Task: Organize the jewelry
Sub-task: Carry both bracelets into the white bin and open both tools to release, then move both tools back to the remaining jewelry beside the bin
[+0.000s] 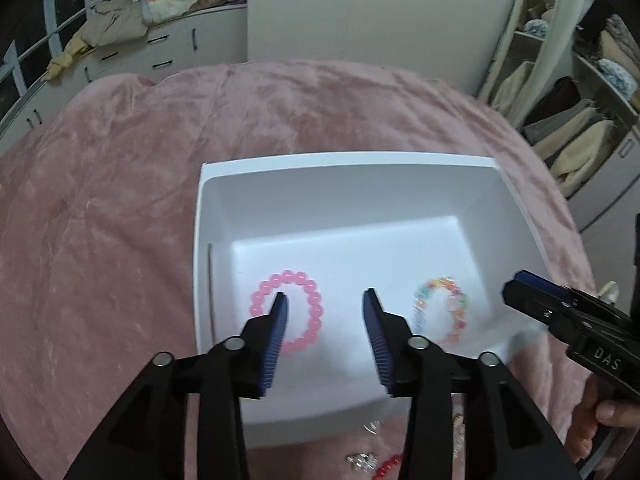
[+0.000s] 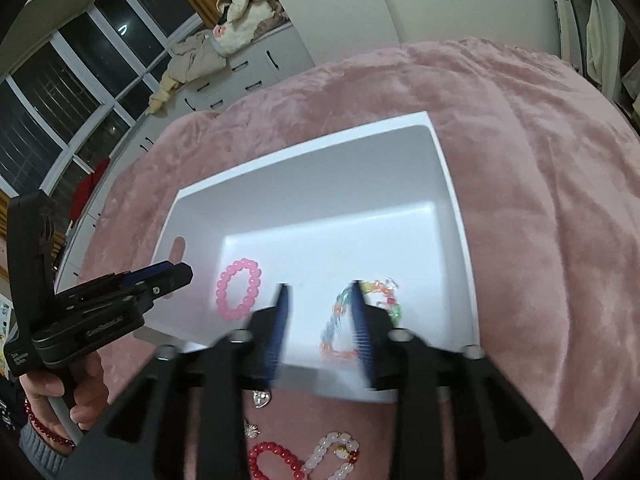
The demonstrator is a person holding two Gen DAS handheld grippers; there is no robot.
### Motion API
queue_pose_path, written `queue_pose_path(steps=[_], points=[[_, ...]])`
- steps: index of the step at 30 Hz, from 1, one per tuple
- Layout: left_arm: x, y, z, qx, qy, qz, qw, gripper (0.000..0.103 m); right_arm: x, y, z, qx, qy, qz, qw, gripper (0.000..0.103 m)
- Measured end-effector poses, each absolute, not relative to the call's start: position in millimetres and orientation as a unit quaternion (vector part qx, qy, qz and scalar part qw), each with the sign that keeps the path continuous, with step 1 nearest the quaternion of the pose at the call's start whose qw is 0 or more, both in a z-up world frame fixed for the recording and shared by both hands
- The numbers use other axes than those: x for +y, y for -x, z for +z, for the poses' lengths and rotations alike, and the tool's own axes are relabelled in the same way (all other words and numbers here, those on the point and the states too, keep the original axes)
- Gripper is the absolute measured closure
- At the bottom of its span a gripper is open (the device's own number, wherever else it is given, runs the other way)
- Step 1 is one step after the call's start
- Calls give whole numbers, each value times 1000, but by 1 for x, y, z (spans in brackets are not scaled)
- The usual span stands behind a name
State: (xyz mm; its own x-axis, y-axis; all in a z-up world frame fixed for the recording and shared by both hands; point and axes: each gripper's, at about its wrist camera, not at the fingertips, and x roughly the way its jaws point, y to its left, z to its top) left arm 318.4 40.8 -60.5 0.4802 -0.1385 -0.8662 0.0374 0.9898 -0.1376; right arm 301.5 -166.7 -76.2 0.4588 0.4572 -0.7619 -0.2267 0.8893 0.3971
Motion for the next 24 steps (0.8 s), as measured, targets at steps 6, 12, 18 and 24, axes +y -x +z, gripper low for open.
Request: queue_pose_path(steps=[6, 12, 18, 24], points=[[30, -289, -38, 458, 30, -70, 886, 21, -176, -273, -51, 439, -95, 181, 875, 5], [31, -256, -17, 414, 26, -79, 906, 11, -175, -239, -36, 406, -53, 187, 893, 5], [26, -213, -14, 401, 18, -105, 910, 9, -181, -200, -26, 362, -52, 213, 906, 5], [13, -174, -41, 410, 0, -123, 904, 9, -178, -172, -41, 365, -24, 225, 903, 5]])
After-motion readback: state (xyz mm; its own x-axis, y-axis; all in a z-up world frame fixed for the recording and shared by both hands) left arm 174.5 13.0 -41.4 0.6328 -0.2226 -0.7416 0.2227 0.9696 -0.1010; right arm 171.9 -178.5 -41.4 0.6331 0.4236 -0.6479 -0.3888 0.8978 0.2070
